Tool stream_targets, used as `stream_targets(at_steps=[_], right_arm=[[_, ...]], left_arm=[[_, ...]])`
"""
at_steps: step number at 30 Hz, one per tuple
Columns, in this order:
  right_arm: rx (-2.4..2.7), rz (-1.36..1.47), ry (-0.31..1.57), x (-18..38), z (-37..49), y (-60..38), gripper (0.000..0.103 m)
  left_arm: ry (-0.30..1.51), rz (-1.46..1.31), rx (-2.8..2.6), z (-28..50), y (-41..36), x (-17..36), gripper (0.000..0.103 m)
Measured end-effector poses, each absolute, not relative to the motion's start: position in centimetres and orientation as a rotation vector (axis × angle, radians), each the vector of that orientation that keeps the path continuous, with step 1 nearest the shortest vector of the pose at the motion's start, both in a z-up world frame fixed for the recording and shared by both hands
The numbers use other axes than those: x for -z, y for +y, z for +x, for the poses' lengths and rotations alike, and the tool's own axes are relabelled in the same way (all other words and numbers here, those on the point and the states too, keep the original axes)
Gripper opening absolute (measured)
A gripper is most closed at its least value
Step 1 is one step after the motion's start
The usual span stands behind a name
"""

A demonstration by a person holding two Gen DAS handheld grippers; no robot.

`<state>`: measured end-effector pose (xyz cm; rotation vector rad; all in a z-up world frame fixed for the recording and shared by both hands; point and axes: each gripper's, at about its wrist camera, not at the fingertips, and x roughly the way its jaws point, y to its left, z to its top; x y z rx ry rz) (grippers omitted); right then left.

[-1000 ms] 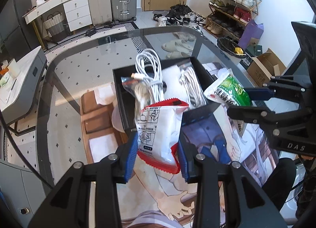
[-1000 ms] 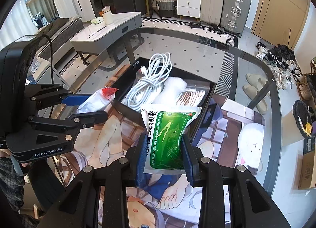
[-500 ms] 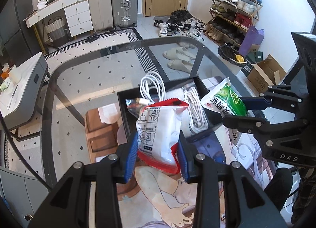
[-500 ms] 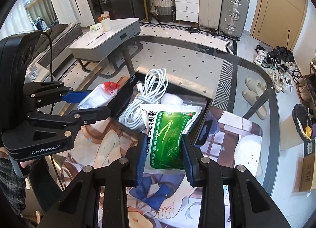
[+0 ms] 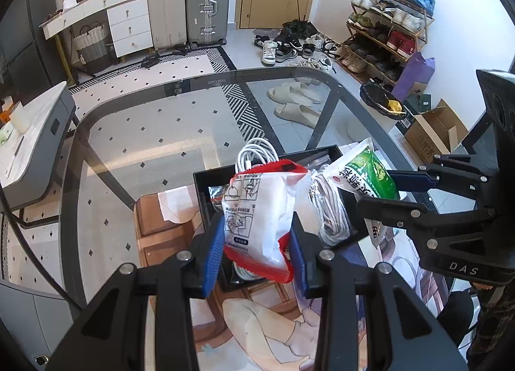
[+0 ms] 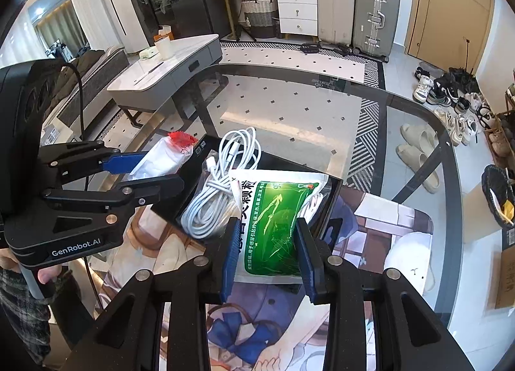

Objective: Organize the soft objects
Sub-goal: 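Lift and carry the red-white packet with left tool over the box while right tool carries the sachet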

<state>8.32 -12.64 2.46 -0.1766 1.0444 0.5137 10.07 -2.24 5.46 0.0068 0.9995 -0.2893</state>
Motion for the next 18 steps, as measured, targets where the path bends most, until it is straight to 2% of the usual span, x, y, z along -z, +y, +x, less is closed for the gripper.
stream_targets(at_steps=[18], right_arm=[[-0.528, -0.16, 1.104, 0.8, 11.0, -11.8, 0.033]], left_arm=[[1.066, -0.045, 0.272, 12.6, -2.5, -1.5, 0.036]])
